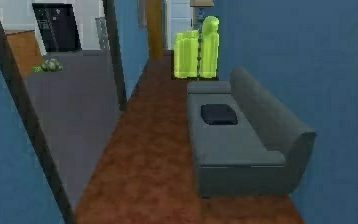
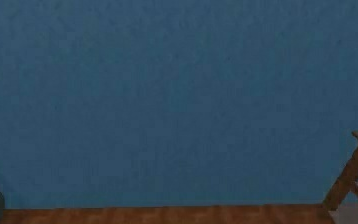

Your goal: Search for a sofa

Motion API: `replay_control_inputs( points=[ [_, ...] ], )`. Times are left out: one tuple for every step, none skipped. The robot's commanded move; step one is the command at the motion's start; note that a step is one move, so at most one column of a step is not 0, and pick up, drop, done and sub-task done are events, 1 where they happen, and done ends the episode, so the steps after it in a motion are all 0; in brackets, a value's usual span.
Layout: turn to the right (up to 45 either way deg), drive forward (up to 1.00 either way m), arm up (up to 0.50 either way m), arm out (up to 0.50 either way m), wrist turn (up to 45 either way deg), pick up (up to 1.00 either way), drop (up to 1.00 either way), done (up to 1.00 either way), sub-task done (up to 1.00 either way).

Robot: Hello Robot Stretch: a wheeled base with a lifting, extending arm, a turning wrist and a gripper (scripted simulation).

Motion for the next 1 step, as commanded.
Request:
replay_control_inputs(
  points=[
    [45.0,0.0,0.0,0.0,0.0,0.0,0.0,0.0,0.0]
  ],
)
